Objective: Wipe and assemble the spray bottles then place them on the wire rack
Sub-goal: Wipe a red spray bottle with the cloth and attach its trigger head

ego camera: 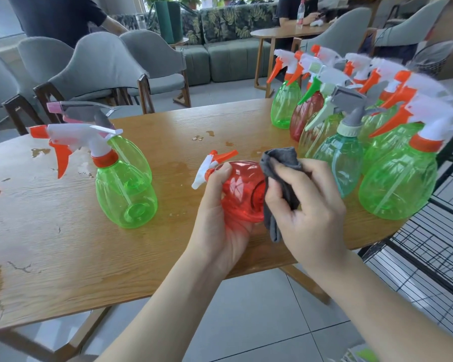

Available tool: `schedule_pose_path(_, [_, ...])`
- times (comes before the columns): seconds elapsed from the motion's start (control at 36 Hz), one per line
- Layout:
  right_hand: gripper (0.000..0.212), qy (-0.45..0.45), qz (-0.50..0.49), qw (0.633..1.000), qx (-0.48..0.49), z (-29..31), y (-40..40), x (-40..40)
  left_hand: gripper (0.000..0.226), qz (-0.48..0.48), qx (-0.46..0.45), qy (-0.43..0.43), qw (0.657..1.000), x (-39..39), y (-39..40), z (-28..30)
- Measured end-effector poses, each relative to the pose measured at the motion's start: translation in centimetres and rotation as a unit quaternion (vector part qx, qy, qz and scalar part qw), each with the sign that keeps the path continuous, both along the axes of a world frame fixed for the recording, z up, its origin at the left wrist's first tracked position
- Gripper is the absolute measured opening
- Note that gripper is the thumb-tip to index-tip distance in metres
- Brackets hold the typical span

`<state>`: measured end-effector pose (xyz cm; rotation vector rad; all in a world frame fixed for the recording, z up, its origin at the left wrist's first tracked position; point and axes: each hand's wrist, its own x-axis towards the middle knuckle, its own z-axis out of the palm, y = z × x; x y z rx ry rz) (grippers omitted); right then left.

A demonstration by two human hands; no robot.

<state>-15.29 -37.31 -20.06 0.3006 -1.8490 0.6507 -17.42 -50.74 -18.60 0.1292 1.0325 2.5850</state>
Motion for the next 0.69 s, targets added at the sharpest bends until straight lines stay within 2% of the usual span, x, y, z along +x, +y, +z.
schedule_pose_path(0.08, [0.022,-0.023,-0.013,0.999,-0.030,0.3,0.7,-0.5,0.033,0.010,-0.037,-0.006,0.999,-0.1,-0.6,0.2])
schedule_pose_path(0.14, [0.023,-0.040,-0.003,0.997,-0.060,0.8,1.0,-0.9,0.021,-0.001,-0.092,0.000,0.996,-0.1,-1.4,0.3])
schedule_pose_path(0.17, [0.023,-0.048,0.006,0.996,-0.071,1.0,1.1,-1.0,0.029,-0.010,-0.125,0.006,0.992,-0.2,-1.8,0.2])
schedule_pose_path(0.22, [0.022,-0.063,0.023,0.994,-0.087,1.5,1.2,-1.2,0.061,-0.020,-0.185,0.023,0.982,-0.2,-2.6,0.0])
schedule_pose_path(0.25, [0.021,-0.067,0.030,0.993,-0.091,1.8,1.1,-1.3,0.064,-0.015,-0.207,0.043,0.977,-0.2,-3.0,0.0])
schedule_pose_path(0.36, [0.019,-0.064,0.054,0.992,-0.098,2.9,0.3,-1.9,0.059,0.013,-0.280,0.129,0.951,-0.1,-4.7,-0.2])
schedule_pose_path(0.47, [0.022,-0.065,0.055,0.992,-0.098,3.8,-0.5,-2.9,0.075,0.017,-0.344,0.192,0.919,0.1,-6.1,0.0])
schedule_pose_path(0.69, [0.023,-0.097,0.007,0.988,-0.122,3.4,-2.0,-3.9,0.076,0.027,-0.432,0.257,0.864,0.9,-6.2,0.1])
